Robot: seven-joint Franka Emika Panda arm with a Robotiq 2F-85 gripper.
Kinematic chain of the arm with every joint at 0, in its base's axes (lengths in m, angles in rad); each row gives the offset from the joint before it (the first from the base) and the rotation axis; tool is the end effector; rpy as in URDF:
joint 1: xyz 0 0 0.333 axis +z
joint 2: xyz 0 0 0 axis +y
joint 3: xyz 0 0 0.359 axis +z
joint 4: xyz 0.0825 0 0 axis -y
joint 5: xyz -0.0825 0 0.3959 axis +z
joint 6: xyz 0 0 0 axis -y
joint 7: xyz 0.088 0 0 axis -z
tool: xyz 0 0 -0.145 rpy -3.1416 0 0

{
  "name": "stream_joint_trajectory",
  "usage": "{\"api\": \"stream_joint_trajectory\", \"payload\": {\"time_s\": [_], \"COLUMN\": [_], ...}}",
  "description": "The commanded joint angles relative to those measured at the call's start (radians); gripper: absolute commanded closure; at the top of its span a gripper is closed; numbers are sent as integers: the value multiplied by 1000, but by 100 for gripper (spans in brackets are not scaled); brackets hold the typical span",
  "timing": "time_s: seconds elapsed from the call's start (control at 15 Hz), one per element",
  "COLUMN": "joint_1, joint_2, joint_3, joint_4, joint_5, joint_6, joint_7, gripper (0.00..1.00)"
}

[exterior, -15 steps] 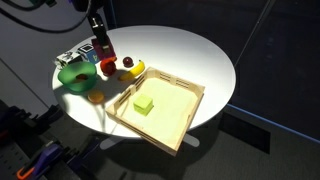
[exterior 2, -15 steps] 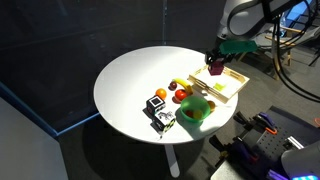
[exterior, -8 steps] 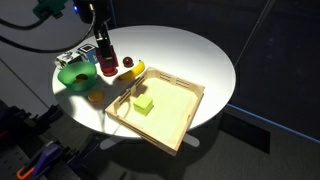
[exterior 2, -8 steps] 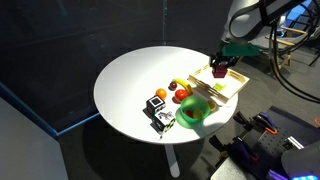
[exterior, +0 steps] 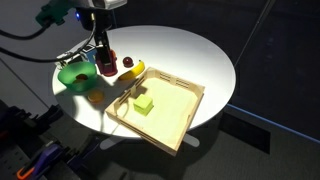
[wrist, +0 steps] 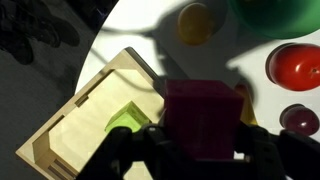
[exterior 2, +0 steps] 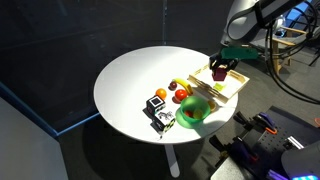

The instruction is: Lift the pink dice on top of the blue dice and put it on top of the lime green dice

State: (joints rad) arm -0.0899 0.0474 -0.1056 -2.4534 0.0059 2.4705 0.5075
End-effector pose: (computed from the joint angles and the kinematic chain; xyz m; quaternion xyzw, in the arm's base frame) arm 0.4765 -0.0945 0.2722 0.9380 -0.3464 -0.0147 0.0030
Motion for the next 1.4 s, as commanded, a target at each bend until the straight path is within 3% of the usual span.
{"api": "stream_joint_trajectory", "payload": {"time_s": [0.0,0.6,0.67,1.33], "joint_1": [2,2,2,-11], "joint_2": [0,0,0,32], "joint_3": [-2,-2,-2,-31], "joint_4": [1,1,1,34], "joint_5": [0,0,0,5], "joint_6": [-2,-2,-2,-1], "joint_7": [0,0,0,-1], "gripper": [50,50,75,75]}}
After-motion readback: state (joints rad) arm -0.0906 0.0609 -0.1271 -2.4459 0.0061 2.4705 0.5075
